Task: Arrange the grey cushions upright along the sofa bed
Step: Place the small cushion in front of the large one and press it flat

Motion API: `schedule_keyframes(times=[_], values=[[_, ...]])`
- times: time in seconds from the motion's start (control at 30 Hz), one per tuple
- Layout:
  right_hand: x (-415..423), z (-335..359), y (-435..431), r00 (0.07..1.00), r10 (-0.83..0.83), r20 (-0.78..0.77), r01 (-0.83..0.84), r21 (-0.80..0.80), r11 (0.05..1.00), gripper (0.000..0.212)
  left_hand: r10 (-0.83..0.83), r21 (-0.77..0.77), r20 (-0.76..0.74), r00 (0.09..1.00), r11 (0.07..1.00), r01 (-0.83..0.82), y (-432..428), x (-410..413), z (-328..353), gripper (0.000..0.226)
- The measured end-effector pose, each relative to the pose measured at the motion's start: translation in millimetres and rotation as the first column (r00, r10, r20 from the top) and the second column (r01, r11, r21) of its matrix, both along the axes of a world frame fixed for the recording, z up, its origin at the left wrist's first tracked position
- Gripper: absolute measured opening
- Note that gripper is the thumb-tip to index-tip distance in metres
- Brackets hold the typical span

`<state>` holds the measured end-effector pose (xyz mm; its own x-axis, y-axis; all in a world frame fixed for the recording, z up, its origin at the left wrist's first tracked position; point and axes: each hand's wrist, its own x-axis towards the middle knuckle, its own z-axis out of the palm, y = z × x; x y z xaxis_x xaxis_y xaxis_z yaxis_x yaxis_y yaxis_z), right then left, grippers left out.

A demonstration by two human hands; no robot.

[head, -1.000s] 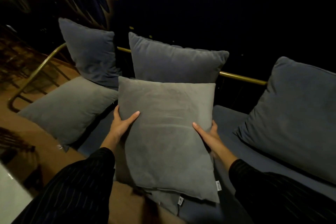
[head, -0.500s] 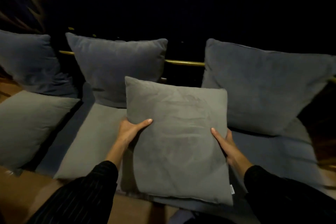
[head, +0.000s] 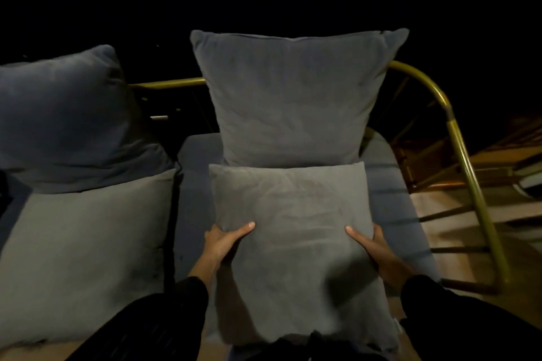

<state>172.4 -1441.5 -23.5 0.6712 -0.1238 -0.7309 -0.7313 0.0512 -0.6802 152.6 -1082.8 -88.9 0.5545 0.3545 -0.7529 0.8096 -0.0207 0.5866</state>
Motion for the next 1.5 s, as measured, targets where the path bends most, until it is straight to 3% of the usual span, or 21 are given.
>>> schedule_keyframes(times=[0.1,0.2,0.37,0.5,0.67,0.8,0.9,0.97,1.07,1.17,1.27,1.33,1.4,1.43,1.5], values=[[17,-10,-10,0.999,-0.053,0.002,0.053,-0.031,0.998,0.069,-0.023,-0.007,-0.041,0.999,1.000,0.023,-17,31,-4,0.136],[35,-23,-18,0.999,-0.048,-0.003,0.047,-0.080,0.996,0.058,-0.036,-0.013,-0.087,0.996,0.999,0.035,-45,47,22,0.130],[45,-39,-16,0.998,0.016,-0.057,-0.022,-0.099,0.995,0.073,0.000,0.001,-0.157,0.988,1.000,0.000,-67,46,12,0.097],[54,-44,-18,0.995,0.066,-0.069,-0.069,-0.046,0.997,0.060,0.052,0.032,-0.167,0.985,0.998,-0.048,-67,50,11,0.113],[55,-49,-38,0.986,0.121,-0.117,-0.127,-0.047,0.991,0.061,0.163,-0.022,-0.184,0.969,0.985,-0.169,-18,37,-106,0.102],[56,-61,-40,0.984,0.143,-0.110,-0.154,-0.098,0.983,0.066,0.169,-0.086,-0.096,0.981,0.980,-0.178,-48,55,-30,0.076],[55,-65,-42,0.979,0.160,-0.126,-0.168,-0.061,0.984,0.071,0.211,-0.195,-0.073,0.975,0.955,-0.221,-64,58,-11,0.104],[55,-63,-42,0.982,0.148,-0.115,-0.154,-0.046,0.987,0.067,0.236,-0.197,-0.056,0.970,0.950,-0.243,-67,56,-7,0.098],[55,-58,-42,0.988,0.103,-0.114,-0.106,-0.014,0.994,0.066,0.242,-0.133,-0.076,0.967,0.959,-0.250,-65,55,-1,0.097],[45,-60,-32,0.982,0.105,-0.155,-0.101,0.031,0.994,0.083,0.217,-0.063,-0.052,0.975,0.973,-0.220,-53,56,3,0.118],[41,-71,-14,0.985,0.071,-0.154,-0.084,-0.077,0.994,0.072,0.110,0.045,-0.141,0.984,0.994,-0.104,-53,55,12,0.133],[46,-74,-3,0.984,0.137,-0.110,-0.166,-0.326,0.931,0.070,-0.049,0.238,-0.212,0.976,0.966,0.101,-71,51,20,0.116],[46,-60,19,0.955,0.290,-0.062,-0.270,-0.592,0.759,0.069,-0.286,0.355,-0.230,0.930,0.865,0.354,-100,51,34,0.103],[41,-50,35,0.911,0.411,-0.027,-0.325,-0.661,0.677,0.069,-0.431,0.377,-0.211,0.878,0.793,0.479,-114,47,37,0.100],[23,-35,74,0.720,0.690,-0.073,-0.504,-0.738,0.449,0.071,-0.685,0.380,-0.205,0.699,0.602,0.702,-126,30,35,0.097]])
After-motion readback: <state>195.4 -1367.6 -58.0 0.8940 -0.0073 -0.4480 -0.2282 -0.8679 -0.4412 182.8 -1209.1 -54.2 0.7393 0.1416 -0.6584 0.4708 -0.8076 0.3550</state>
